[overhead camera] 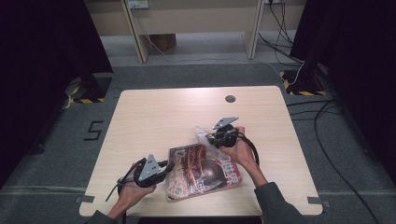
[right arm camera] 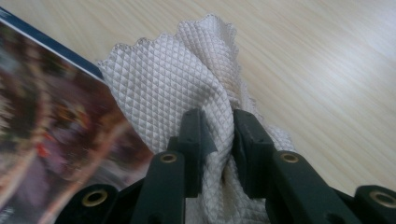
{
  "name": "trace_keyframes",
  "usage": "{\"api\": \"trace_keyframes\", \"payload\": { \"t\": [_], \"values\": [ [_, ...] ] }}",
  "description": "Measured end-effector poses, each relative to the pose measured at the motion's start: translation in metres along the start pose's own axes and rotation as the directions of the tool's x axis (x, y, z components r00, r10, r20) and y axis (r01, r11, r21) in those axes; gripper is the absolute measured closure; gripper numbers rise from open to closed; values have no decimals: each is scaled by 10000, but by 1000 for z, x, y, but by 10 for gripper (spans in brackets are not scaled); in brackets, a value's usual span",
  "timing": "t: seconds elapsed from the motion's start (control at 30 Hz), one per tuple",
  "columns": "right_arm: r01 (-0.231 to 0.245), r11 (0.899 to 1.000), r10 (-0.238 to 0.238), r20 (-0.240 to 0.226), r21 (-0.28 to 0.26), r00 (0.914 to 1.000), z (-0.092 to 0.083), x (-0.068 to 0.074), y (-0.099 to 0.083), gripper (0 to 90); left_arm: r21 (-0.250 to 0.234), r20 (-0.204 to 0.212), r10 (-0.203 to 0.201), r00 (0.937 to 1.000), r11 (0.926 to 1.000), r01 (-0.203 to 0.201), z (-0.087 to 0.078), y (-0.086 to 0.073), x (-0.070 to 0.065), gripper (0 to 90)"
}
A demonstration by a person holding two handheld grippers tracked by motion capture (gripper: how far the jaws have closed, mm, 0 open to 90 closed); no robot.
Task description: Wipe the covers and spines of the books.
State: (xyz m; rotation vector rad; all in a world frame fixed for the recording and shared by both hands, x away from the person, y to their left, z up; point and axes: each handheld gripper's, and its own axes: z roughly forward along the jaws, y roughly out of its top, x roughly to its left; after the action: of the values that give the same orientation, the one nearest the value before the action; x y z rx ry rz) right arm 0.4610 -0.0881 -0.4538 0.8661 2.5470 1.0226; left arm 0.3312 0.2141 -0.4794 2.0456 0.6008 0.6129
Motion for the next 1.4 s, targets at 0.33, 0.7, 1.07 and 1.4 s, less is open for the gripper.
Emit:
{"api": "trace_keyframes", "payload": {
  "t": [0.33, 0.7, 1.07, 1.4],
  "values": [
    [-496, 9978, 468, 620, 433, 9970, 2, -24, -16, 744, -55, -68, 142, 9999, 9999, -143, -1, 1, -1, 762],
    [74, 10000, -73, -360, 27, 9993, -2, -2, 4, 744, -81, -166, 271, 9995, 9996, -272, 0, 2, -2, 760],
    [-895, 9923, 844, 621, 854, 9945, 3, -38, -21, 744, -94, -160, 344, 9993, 9994, -346, -1, 2, -2, 758],
    [-1316, 9874, 1240, 861, 881, 9885, 4, -51, -32, 744, -123, -198, 383, 9991, 9992, -385, -1, 2, -2, 757]
  ]
}}
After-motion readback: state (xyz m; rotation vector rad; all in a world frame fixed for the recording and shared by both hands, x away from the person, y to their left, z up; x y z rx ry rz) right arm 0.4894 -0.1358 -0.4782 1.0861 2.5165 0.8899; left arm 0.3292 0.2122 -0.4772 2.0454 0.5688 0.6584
